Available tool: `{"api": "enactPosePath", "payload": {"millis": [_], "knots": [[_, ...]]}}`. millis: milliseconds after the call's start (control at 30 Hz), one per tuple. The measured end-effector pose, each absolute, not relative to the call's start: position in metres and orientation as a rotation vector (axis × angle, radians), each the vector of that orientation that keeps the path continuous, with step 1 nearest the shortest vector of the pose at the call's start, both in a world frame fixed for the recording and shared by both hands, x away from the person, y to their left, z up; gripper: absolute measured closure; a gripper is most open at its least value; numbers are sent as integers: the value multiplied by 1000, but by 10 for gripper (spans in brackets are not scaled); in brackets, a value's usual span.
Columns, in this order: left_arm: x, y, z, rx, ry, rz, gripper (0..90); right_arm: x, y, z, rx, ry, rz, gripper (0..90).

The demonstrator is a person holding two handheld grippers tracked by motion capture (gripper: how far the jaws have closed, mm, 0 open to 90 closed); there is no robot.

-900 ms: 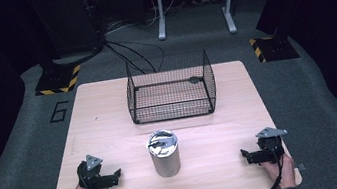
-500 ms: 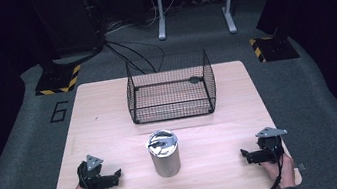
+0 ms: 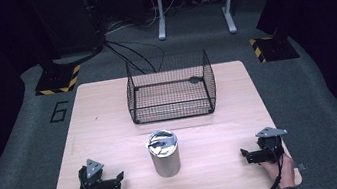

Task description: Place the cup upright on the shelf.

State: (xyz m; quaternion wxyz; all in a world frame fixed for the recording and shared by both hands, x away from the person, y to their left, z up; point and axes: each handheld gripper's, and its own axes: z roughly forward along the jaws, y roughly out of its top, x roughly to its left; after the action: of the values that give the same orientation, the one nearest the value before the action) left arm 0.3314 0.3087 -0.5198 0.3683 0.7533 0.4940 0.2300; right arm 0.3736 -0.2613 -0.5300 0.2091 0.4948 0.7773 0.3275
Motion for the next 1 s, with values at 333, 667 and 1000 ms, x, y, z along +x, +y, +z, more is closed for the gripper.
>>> {"api": "enactPosePath", "payload": {"millis": [333,667,1000], "knots": [[308,292,-497,1864,1175,540,0,374,-261,-530,1382,2159,909,1],[306,264,-481,1831,1052,504,0,374,-261,-530,1381,2159,910,3],[308,243,-468,1817,940,467,0,374,-262,-530,1377,2159,911,5]]}}
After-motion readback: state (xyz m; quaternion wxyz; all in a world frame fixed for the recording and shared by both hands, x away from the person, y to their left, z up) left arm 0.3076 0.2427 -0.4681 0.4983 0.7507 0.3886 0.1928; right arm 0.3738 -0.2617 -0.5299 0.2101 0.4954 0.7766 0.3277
